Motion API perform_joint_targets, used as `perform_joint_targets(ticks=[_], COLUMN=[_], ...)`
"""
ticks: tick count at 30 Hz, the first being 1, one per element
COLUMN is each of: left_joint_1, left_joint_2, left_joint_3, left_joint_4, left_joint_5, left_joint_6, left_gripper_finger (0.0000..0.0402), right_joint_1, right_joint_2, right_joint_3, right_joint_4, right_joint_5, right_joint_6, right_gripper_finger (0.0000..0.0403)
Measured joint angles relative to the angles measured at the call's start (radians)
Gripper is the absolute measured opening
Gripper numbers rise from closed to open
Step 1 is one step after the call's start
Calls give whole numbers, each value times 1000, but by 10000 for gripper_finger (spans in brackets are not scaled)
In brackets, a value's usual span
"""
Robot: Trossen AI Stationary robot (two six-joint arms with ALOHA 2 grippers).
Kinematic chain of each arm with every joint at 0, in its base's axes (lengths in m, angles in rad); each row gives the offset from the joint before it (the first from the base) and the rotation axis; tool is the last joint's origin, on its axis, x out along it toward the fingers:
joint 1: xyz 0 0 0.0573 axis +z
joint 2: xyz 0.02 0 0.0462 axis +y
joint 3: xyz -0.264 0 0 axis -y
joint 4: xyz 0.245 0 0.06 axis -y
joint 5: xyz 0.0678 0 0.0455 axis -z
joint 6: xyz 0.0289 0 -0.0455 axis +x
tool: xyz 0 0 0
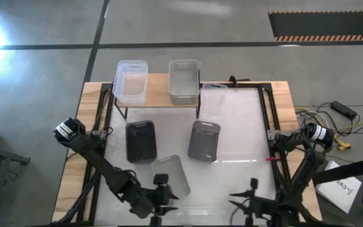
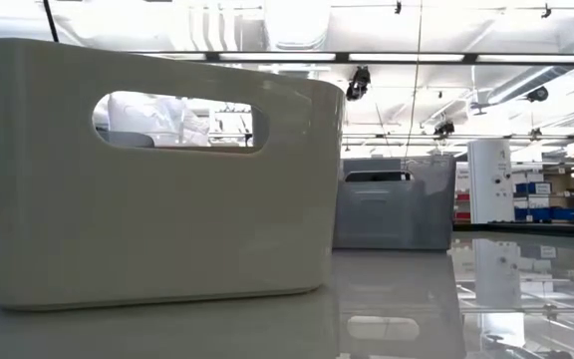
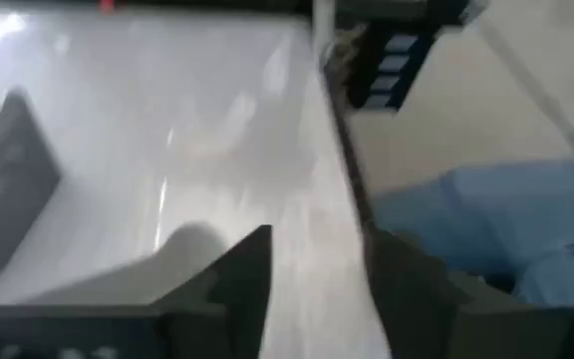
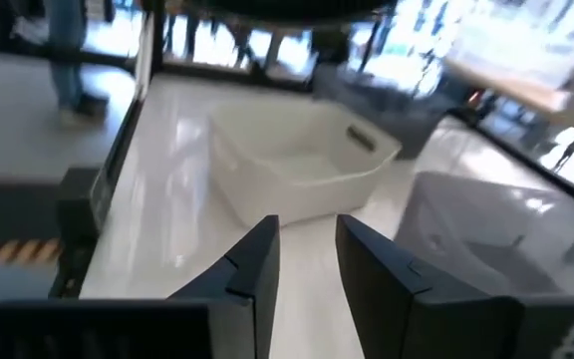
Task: Stack baskets on shelf by color
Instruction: Stack the gray bin on top of the gray bin on the shelf
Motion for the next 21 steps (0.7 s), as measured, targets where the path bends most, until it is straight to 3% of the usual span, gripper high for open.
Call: perform_joint_targets(ticks=[3, 7, 14, 21], left_joint_1=[18, 38, 43, 45], left_joint_2=[50, 147, 335, 447], left_joint_3=[97, 232, 406, 526], left_joint_4=[-221, -426, -476, -714], left_joint_5=[4, 13, 43, -17], left_joint_6=[-107, -264, -397, -519], left_gripper_finger=[186, 207, 207, 207], right_joint_1=[35, 36, 30, 30], right_joint_2=[-1, -1, 0, 0], right_joint_3=[-38, -62, -67, -67], right_joint_4=[0, 2, 2, 2], right_joint_5=[86, 101, 96, 94], right_joint_6=[74, 116, 103, 85], right_gripper_finger=[92, 86, 72, 63])
